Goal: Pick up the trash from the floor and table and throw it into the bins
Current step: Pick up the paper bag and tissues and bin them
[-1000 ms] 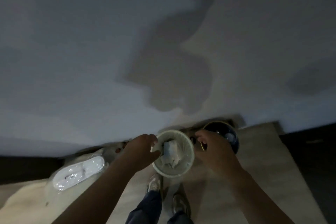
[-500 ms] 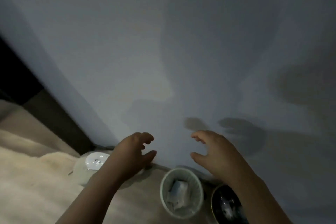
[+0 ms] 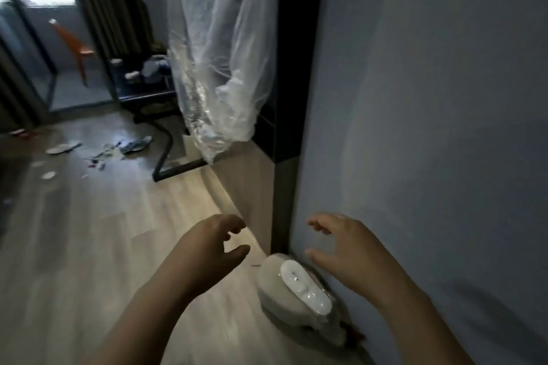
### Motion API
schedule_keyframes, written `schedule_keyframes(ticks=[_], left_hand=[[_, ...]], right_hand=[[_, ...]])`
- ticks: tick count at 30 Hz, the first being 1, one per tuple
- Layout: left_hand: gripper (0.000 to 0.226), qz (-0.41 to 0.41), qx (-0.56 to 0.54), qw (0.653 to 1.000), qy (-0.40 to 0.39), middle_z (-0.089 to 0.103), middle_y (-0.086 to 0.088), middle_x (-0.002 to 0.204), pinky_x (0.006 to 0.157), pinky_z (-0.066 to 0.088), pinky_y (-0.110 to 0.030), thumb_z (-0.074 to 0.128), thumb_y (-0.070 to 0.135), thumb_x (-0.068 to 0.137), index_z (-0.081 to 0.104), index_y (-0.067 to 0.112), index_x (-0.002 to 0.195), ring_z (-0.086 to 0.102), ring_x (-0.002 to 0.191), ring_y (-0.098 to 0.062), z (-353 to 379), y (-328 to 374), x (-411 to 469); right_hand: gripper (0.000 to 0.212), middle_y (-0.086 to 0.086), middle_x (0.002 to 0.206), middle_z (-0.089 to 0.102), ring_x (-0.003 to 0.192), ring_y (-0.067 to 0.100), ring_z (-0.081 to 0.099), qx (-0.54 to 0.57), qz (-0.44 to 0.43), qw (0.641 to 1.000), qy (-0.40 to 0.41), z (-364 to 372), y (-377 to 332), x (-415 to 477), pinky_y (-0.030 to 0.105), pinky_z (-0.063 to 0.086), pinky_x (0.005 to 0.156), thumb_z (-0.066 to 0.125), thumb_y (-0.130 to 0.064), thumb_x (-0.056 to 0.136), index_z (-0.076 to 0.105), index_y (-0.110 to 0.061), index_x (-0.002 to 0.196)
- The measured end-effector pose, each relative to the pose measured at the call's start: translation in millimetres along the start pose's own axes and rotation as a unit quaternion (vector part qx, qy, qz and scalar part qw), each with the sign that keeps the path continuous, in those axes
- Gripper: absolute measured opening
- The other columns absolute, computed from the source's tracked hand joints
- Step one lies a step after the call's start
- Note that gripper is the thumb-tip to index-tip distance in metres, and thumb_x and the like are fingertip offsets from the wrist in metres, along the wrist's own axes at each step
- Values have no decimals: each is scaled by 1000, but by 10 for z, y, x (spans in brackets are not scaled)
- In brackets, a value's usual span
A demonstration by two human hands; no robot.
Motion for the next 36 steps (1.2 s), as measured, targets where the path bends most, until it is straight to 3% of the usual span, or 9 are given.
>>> schedule_keyframes(ticks=[8,13,18,27,36], left_hand=[[39,-98,19,990,96,54,20,119,91,46,-20,64,42,85,54,36,122,51,105,1,-1185,-1620,-593],[40,-168,20,976,139,52,20,120,93,44,-19,63,43,85,53,36,124,50,109,0,-1625,-2396,-769],[39,-201,-16,967,155,50,23,114,94,45,-21,65,41,84,54,35,122,52,110,0,-1738,-2906,-558],[39,-229,3,957,177,54,19,117,95,44,-22,66,38,84,56,33,121,51,110,-1,-2184,-3577,475],[36,-254,9,950,182,55,20,116,93,43,-20,64,41,85,56,35,119,51,106,1,-2563,-4100,1523]], right_hand=[[47,-16,124,55,108,0,52,7,-126,990,-59,979,-1741,902,20,45,91,67,-37,83,54,-35,128],[44,-20,118,54,106,-5,51,5,-174,980,-95,1435,-2474,1352,21,47,92,66,-37,83,54,-36,125],[44,-23,115,53,106,-6,49,-34,-202,972,-112,1684,-2768,1928,14,42,89,65,-38,83,53,-38,125],[43,-20,116,55,110,0,51,-24,-253,959,-125,1941,-3084,3403,22,44,92,65,-37,82,54,-37,124],[46,-20,123,55,112,-4,49,-26,-273,953,-133,2021,-3300,4775,18,42,94,65,-39,84,53,-35,129]])
Point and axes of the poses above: each hand's wrist, its own x-axis towards the middle knuckle, its own z-axis out of the palm, y = z × x, the point moved 3 cm from there along x, towards the middle knuckle
